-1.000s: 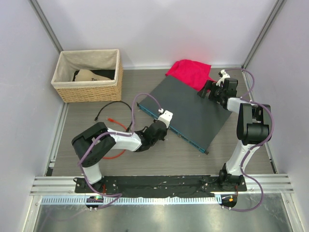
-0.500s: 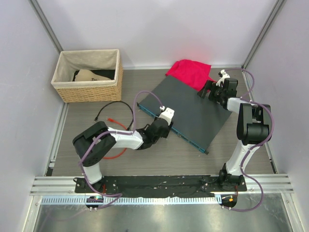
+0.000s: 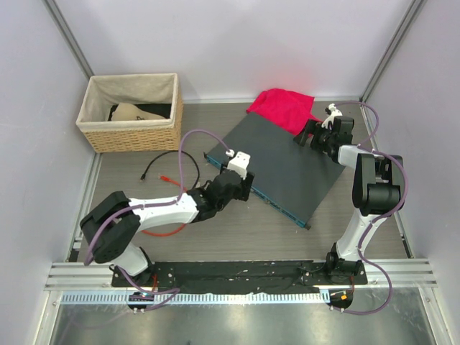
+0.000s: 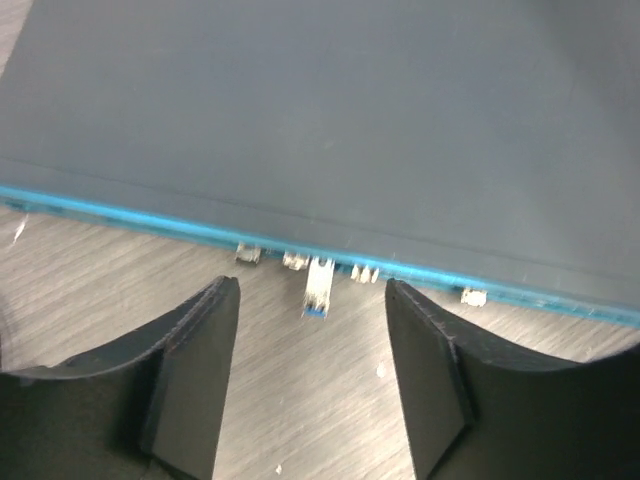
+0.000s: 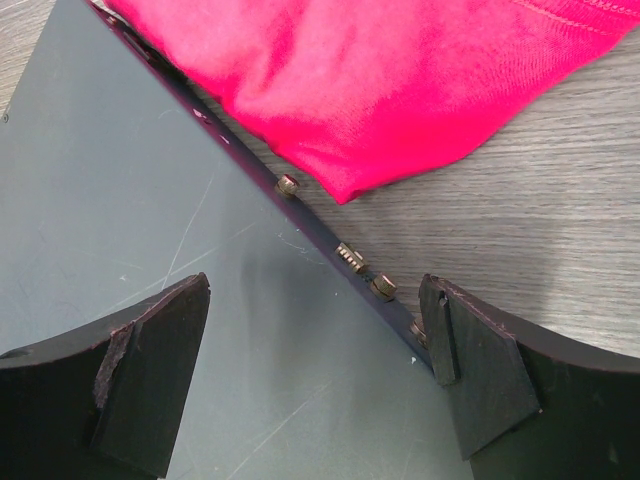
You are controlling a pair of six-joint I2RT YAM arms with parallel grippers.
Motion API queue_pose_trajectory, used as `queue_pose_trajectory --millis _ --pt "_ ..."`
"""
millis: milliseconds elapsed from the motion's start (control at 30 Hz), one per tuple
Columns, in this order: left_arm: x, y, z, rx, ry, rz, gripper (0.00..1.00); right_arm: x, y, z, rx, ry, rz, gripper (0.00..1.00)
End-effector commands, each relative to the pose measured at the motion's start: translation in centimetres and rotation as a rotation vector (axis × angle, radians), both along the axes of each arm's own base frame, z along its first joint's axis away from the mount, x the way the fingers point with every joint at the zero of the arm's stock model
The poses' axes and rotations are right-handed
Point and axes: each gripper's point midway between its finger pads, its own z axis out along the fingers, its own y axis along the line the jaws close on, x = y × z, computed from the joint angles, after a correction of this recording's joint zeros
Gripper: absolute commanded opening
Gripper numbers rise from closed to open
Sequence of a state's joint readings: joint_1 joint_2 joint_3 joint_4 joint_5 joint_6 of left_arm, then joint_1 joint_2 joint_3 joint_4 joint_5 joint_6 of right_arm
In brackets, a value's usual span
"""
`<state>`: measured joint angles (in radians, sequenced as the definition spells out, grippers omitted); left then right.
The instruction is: Insert the plug into the switch port
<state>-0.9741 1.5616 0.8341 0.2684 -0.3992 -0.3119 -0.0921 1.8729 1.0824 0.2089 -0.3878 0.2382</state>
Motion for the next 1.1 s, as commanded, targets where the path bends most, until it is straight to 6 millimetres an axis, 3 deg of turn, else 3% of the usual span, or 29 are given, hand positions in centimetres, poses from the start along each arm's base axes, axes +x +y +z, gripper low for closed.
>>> queue_pose_trajectory --millis 0,167,300,467,800,1067 --pt "-2.0 1.5 -2.6 0.065 0.125 0.006 0.57 0.6 -0.2 0.9 -0.009 -0.044 0.008 0.95" --pt "-2.6 1.4 -4.8 0.113 0.193 -0.007 0.4 0.6 -0.1 0.7 -0.007 -0.041 0.01 0.95" --pt "-1.9 0.7 -5.2 0.135 0.183 -0.009 0.18 0.7 -0.1 0.7 -0.006 -0.041 0.012 0.95" --pt "-1.2 0.1 -6.4 0.173 0.195 -0.005 0.05 0.7 -0.1 0.6 -0.006 -0.039 0.012 0.95" --pt "0.7 -1.0 -6.3 0.134 0.165 0.006 0.0 0.8 0.0 0.5 0.0 -0.039 0.023 0.95" --pt "2.9 -3.0 -3.9 0.025 0.092 0.014 0.0 0.7 0.8 0.1 0.021 -0.026 0.07 0.95"
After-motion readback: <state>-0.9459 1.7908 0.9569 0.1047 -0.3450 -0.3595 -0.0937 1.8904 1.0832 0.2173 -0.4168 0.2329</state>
